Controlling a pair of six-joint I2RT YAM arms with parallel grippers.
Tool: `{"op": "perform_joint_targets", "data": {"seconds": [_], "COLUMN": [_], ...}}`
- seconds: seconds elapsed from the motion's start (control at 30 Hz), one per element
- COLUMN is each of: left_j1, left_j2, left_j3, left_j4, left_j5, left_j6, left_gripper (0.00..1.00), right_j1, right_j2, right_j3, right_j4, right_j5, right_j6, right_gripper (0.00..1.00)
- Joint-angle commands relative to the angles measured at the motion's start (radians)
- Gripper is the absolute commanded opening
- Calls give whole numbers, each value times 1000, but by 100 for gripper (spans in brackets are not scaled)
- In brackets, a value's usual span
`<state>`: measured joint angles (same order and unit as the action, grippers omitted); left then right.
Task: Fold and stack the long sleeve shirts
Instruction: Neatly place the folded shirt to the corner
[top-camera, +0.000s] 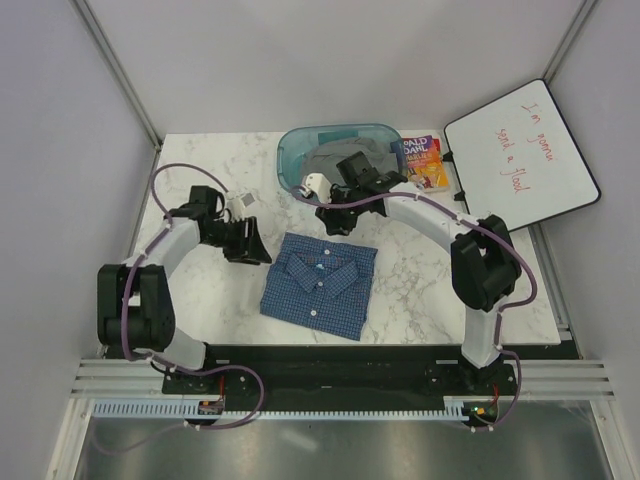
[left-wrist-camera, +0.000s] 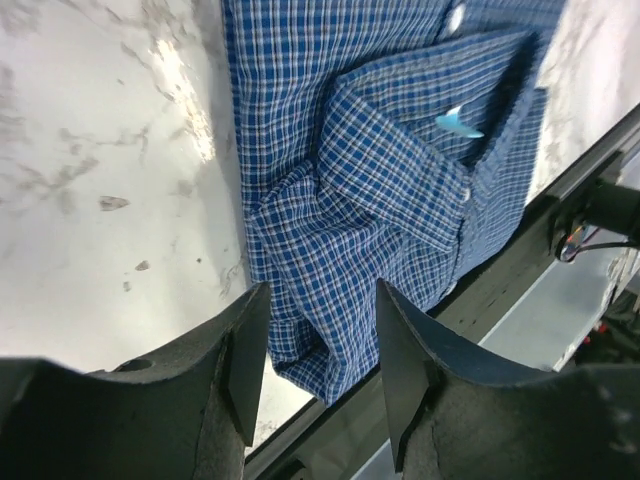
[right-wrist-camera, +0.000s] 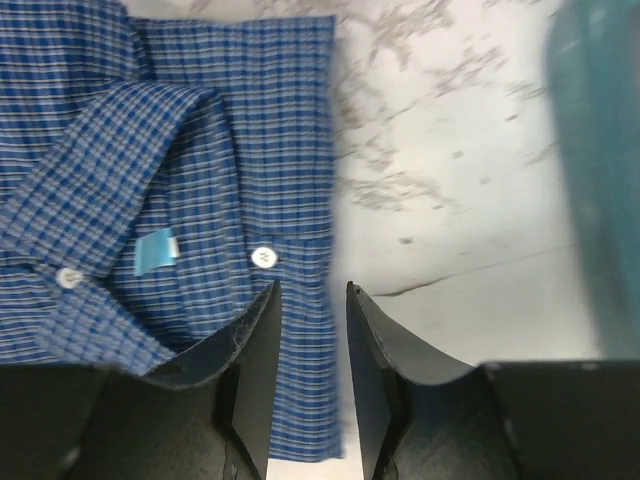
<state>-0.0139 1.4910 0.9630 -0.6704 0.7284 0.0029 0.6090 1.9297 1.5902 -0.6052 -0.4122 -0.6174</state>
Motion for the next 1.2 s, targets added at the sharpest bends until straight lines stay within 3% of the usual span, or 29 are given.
{"op": "perform_joint_targets", "data": {"seconds": [0.0, 0.17, 0.33, 0.57, 0.63, 0.67, 0.77, 0.8, 0.83, 0.9, 0.97, 1.07, 1.17], "left_j1": [-101, -257, -409, -370, -336, -324, -278, -259, -230, -222, -225, -264, -297], "left_j2": [80, 143, 77, -152, -201, -204, -166, -141, -112, -58, -48, -26, 44], "left_j3": [45, 23, -41, -139, -124, -104, -35, -23, 14, 81, 100, 135, 138], "left_j4": [-52, -38, 41, 146, 120, 95, 36, 23, 8, -67, -75, -72, 10], "left_j5": [-133, -74, 12, 54, 2, -126, -341, -334, -311, -102, 48, 113, 48], "left_j6": [-50, -64, -115, -216, -238, -225, -75, -4, 62, 270, 328, 425, 433], "left_gripper": [52, 41, 31, 34, 34, 35, 40, 40, 40, 41, 47, 53, 57], "right_j1": [3, -40, -109, -106, -103, -103, -95, -94, -92, -92, -92, -86, -84], "right_j2": [20, 61, 71, 84, 107, 110, 107, 106, 104, 103, 106, 114, 141], "right_j3": [-58, -87, -49, -55, -30, -24, -4, 8, 16, 37, 39, 31, 21], "right_j4": [-34, -31, -53, -30, -37, -38, -38, -38, -38, -38, -28, 7, 36], "right_j5": [-92, -148, -197, -220, -221, -223, -215, -214, -215, -224, -247, -269, -269], "right_j6": [202, 234, 252, 271, 271, 271, 268, 269, 272, 298, 324, 378, 418], "right_gripper": [39, 36, 35, 36, 36, 36, 36, 35, 35, 35, 34, 34, 34]}}
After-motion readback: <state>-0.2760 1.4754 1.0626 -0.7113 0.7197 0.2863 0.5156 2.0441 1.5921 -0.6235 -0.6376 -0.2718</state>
